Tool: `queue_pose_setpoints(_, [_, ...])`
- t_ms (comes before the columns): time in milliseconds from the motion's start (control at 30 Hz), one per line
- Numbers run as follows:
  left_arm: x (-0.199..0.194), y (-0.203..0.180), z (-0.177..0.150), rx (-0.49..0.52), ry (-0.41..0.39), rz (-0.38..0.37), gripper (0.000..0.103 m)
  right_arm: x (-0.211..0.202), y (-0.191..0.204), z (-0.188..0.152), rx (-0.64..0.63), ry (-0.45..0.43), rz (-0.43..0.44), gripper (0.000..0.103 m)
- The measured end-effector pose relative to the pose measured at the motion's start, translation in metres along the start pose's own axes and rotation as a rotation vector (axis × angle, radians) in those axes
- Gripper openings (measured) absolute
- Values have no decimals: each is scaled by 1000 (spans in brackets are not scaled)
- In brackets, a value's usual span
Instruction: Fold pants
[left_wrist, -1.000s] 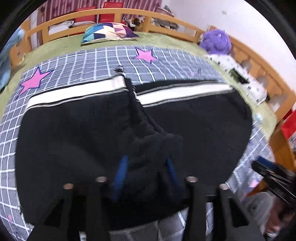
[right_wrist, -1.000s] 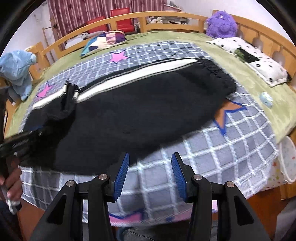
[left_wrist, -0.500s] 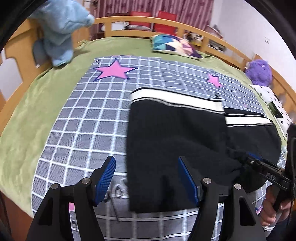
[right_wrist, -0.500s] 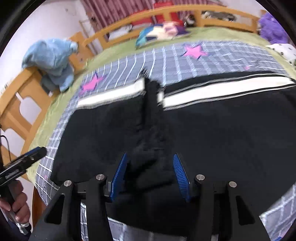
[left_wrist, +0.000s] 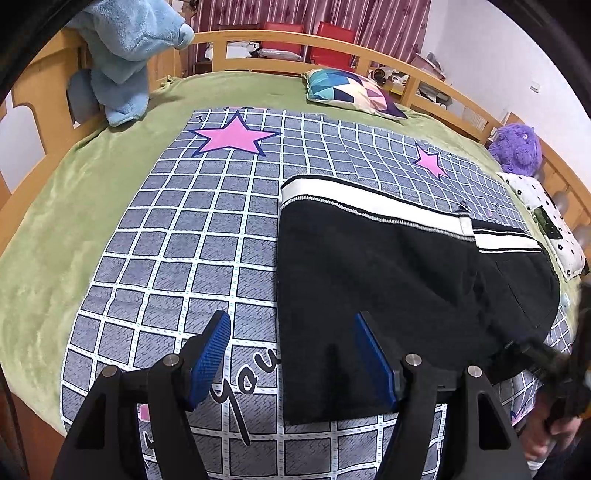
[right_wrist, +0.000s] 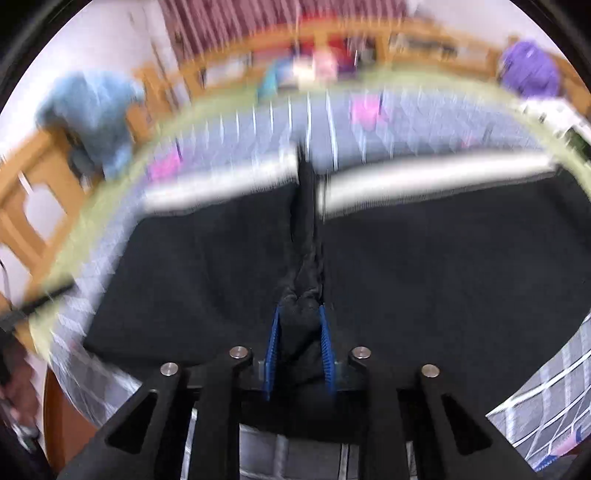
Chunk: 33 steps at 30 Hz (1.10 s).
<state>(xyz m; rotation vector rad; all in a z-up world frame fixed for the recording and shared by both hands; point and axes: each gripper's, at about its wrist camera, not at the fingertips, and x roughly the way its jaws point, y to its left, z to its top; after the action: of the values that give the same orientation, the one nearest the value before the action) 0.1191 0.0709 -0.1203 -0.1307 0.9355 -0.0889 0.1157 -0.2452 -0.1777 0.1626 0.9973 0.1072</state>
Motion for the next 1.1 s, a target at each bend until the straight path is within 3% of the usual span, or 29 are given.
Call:
queue_pose_setpoints(33, [0,1,-1,-1,3,1,67,11,-1,-4,-1,46,-8,34])
queue_pose_setpoints(100, [0,4,-2,-4,6,3,67,6,-2,-3,-14,26,-1,39])
queue_pose_setpoints(167, [0,8,-3,-17,6,2,67,-7,-6,2,5,-16,19,56])
queue_pose_setpoints(267, [1,16,-3,-54,6,-21,67,-10,-12,18,43,-73,34,61])
queue_pose_setpoints(333, [2,18,-3,-66,10,-25,67,3,-10,28,56,-58,40,61])
queue_pose_setpoints(600, [8,23,-3,-82,42,-28,67,15,24,42,-95,-115,32,41])
queue_pose_setpoints(800, [10,26,-2,-88,52,-39,67,55,31,49,-115,41,12,32])
queue_pose_setpoints(900, [11,30,-3,-97,61,-41,67,62,35,52,-172,47,-27,29])
queue_pose_setpoints(1000, [13,34,-5,-122,67,-59,67,68,28,59,-109,62,2,29])
queue_pose_setpoints(1100, [14,36,-5,-143,79,-77,67,76,28,66,-72,94,62,9])
